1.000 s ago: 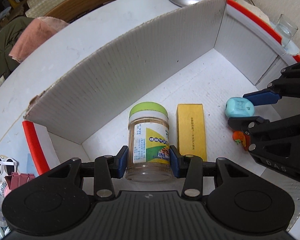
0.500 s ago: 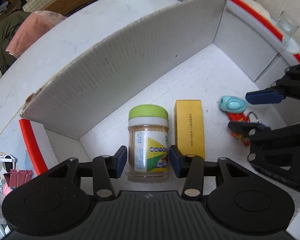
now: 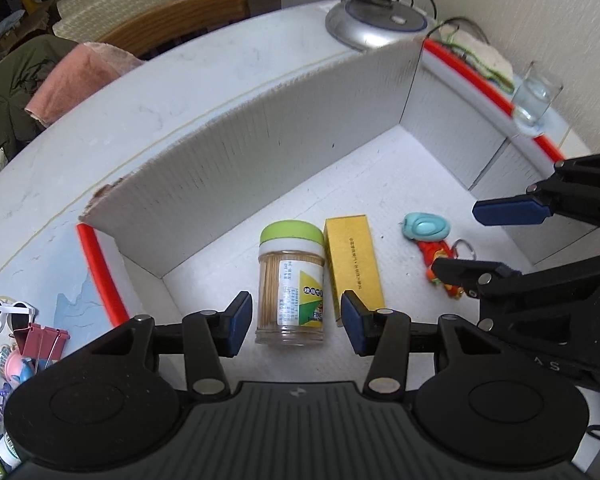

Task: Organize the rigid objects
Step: 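Open both tools to release the jar and soap inside the box, then withdraw both tools from the shoebox back toward the mat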

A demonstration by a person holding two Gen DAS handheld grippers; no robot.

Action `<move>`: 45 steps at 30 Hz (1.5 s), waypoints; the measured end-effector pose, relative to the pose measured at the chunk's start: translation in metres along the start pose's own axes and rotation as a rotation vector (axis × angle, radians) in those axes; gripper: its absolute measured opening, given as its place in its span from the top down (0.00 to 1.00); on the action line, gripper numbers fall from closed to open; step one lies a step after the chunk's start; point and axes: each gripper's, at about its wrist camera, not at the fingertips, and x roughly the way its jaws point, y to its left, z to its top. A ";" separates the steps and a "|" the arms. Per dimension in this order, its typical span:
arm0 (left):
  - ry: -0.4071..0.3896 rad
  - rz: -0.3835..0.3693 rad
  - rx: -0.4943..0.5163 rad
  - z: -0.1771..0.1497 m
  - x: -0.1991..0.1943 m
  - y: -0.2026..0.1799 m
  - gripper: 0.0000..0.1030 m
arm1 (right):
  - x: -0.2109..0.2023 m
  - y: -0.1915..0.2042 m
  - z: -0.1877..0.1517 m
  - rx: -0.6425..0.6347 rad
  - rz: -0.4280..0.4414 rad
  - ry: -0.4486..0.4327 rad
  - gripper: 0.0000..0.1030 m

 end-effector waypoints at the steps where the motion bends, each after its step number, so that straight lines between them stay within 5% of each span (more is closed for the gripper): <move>1: -0.010 0.000 -0.002 -0.001 -0.003 0.000 0.54 | -0.003 0.000 -0.001 0.006 0.002 -0.009 0.56; 17: -0.179 -0.003 -0.004 -0.035 -0.071 0.009 0.54 | -0.059 0.021 -0.018 0.051 0.027 -0.130 0.46; 33: -0.299 -0.036 -0.039 -0.103 -0.132 0.042 0.54 | -0.102 0.070 -0.032 0.099 0.070 -0.237 0.34; 36: -0.320 -0.027 -0.050 -0.116 -0.140 0.051 0.42 | -0.106 0.081 -0.034 0.111 0.086 -0.258 0.32; 45: -0.362 -0.009 -0.079 -0.156 -0.159 0.085 0.41 | -0.118 0.120 -0.038 0.150 0.102 -0.305 0.24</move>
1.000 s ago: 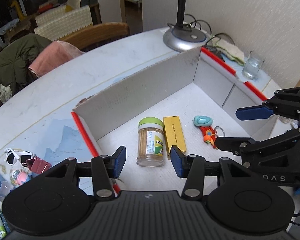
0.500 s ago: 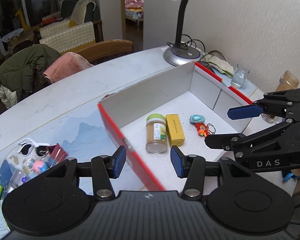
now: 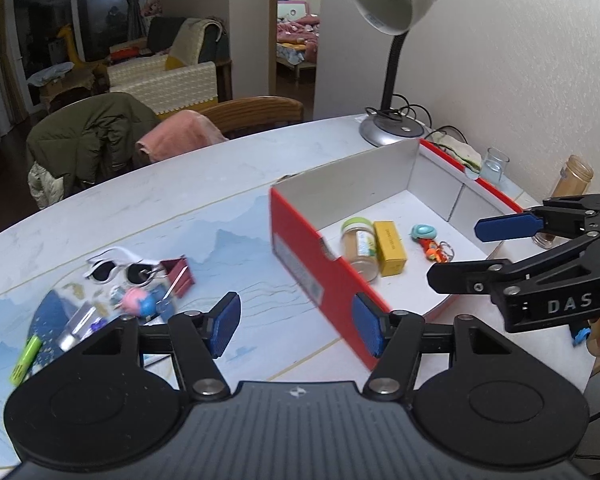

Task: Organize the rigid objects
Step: 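Withdraw both tools from the shoebox back toward the mat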

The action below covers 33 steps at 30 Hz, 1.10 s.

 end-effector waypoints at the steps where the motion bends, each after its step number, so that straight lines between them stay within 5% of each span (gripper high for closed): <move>1: -0.004 -0.001 -0.006 -0.003 -0.004 0.005 0.38 | -0.002 0.005 -0.001 0.003 0.002 -0.007 0.22; 4: -0.023 0.000 -0.026 -0.010 -0.014 0.020 0.30 | -0.003 0.021 -0.004 0.012 0.016 -0.020 0.17; 22: -0.018 0.051 -0.138 -0.062 -0.044 0.128 0.18 | 0.025 0.114 -0.012 0.030 0.096 -0.020 0.10; 26: -0.020 0.078 -0.157 -0.073 -0.046 0.152 0.00 | 0.035 0.134 -0.012 0.014 0.105 -0.002 0.10; 33: -0.053 0.102 -0.180 -0.090 -0.047 0.186 0.00 | 0.054 0.167 -0.013 -0.016 0.116 0.033 0.10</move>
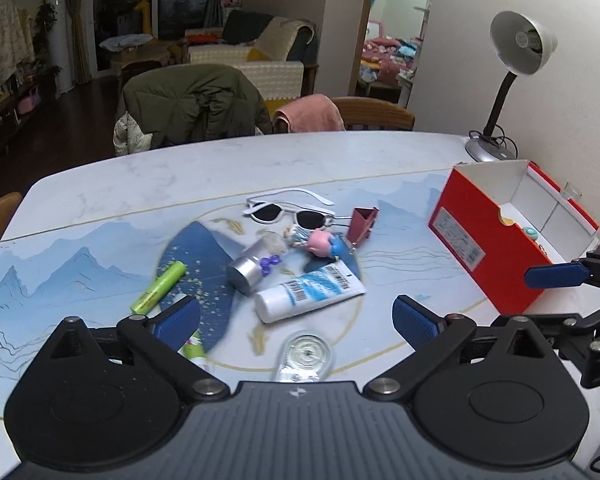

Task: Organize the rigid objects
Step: 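Withdraw both tools from the shoebox back toward the mat, then grasp the white-green glue stick with the left tool while the right tool grasps the correction tape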

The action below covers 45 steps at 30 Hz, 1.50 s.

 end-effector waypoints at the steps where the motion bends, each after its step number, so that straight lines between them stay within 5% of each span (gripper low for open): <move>1: -0.001 0.004 0.002 -0.002 0.001 0.004 0.00 | 0.003 0.004 -0.001 -0.005 0.001 0.006 0.10; 13: 0.110 0.102 -0.073 -0.035 0.041 0.051 0.00 | 0.063 0.049 -0.006 -0.102 0.005 0.099 0.10; 25: 0.112 0.195 -0.131 -0.045 0.081 0.085 0.00 | 0.126 0.077 -0.003 -0.132 -0.021 0.157 0.10; 45: 0.114 0.247 -0.121 -0.050 0.111 0.082 0.01 | 0.174 0.083 -0.006 -0.185 -0.136 0.190 0.11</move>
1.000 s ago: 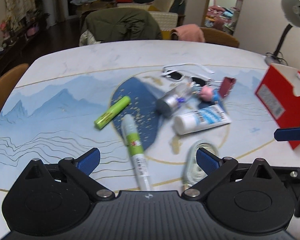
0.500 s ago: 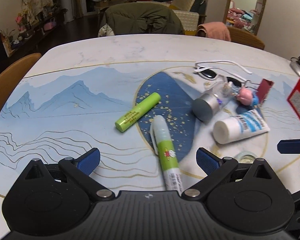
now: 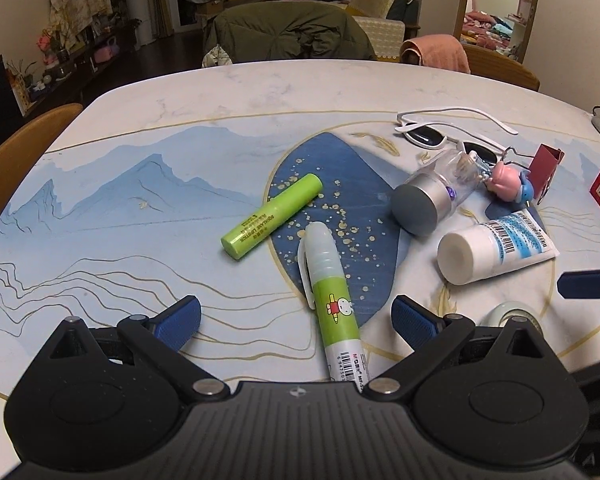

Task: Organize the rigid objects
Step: 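Grasp the white-green glue stick with the left tool while the right tool grasps the correction tape, then carry the glue stick and correction tape with both tools into the shoebox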

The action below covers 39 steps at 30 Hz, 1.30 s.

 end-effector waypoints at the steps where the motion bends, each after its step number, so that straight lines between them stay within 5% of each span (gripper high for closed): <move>1: -0.002 -0.002 -0.001 0.000 0.000 0.000 0.01 | 0.000 0.000 -0.001 -0.008 0.004 0.004 0.11; 9: -0.012 -0.013 0.013 -0.004 -0.001 -0.005 0.15 | -0.002 -0.012 -0.021 0.006 0.009 0.039 0.15; 15: -0.031 -0.034 0.043 -0.007 -0.007 -0.014 0.37 | -0.007 -0.016 -0.024 0.018 0.012 0.024 0.27; 22: -0.025 -0.049 0.050 -0.006 -0.011 -0.019 0.70 | -0.011 -0.020 -0.024 0.028 0.009 0.013 0.53; 25: -0.026 -0.045 0.044 -0.006 -0.012 -0.018 0.82 | -0.013 -0.022 -0.024 0.034 0.015 0.018 0.54; 39: -0.026 -0.073 -0.004 -0.016 -0.042 -0.024 0.83 | -0.050 -0.038 -0.032 0.066 0.044 -0.024 0.54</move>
